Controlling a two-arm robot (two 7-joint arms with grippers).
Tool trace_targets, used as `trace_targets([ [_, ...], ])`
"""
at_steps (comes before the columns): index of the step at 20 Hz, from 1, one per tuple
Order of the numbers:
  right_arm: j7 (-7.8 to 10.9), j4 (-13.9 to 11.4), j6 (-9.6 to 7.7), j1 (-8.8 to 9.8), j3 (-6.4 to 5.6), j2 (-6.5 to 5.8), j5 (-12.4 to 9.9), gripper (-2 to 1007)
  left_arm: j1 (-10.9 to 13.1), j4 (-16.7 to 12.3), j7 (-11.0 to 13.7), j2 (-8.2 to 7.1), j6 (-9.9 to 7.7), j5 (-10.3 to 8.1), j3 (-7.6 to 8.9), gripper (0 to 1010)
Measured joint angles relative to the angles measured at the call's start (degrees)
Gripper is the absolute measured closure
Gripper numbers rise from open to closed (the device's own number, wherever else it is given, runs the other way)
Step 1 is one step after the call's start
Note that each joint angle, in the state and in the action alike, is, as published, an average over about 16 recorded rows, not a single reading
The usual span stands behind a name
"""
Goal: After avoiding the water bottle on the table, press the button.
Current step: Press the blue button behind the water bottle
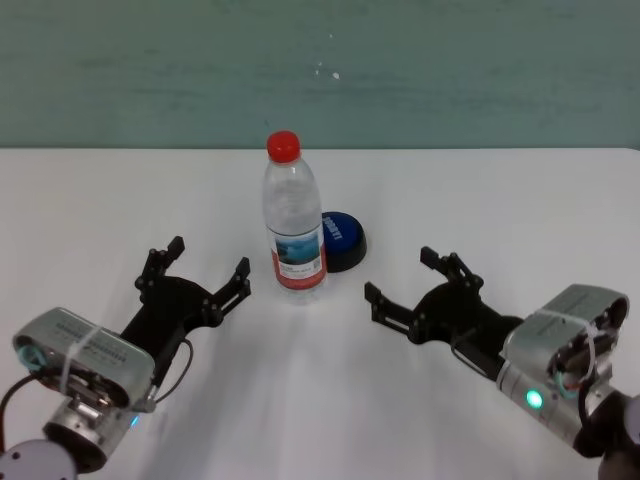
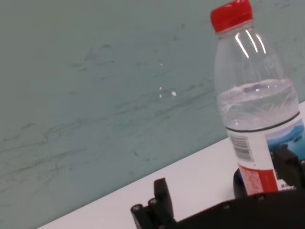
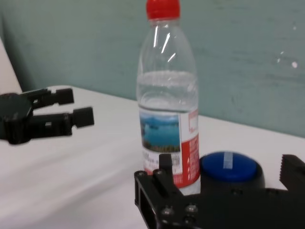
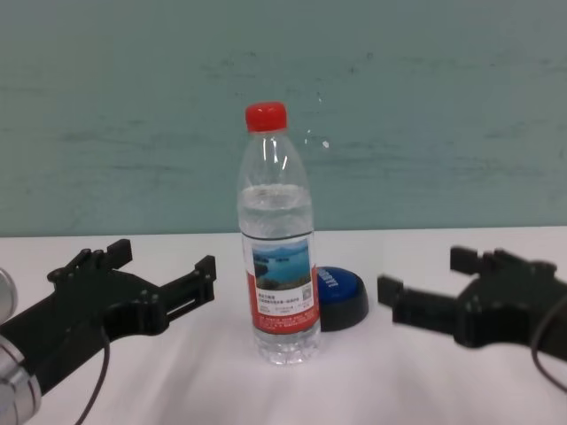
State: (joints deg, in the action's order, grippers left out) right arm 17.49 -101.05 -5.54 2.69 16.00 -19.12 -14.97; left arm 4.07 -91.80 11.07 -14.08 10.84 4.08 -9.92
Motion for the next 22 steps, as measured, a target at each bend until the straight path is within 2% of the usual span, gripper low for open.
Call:
trace_targets([
  [7, 0.57, 1.2, 0.32, 0.22, 0.86, -0.97, -0.5, 1, 0.0, 0.0, 0.0, 0.00, 0.00, 0.00, 0.00, 10],
  [14, -0.20, 2.5, 0.97, 0.35, 0.89, -0.45, -1.1, 1, 0.0, 0.0, 0.0, 0.00, 0.00, 0.00, 0.00, 10],
  [22, -0.71, 2.7, 2.00, 0.65, 0.70, 0.27, -1.7, 1, 0.0, 0.0, 0.0, 0.00, 0.00, 0.00, 0.00, 10],
])
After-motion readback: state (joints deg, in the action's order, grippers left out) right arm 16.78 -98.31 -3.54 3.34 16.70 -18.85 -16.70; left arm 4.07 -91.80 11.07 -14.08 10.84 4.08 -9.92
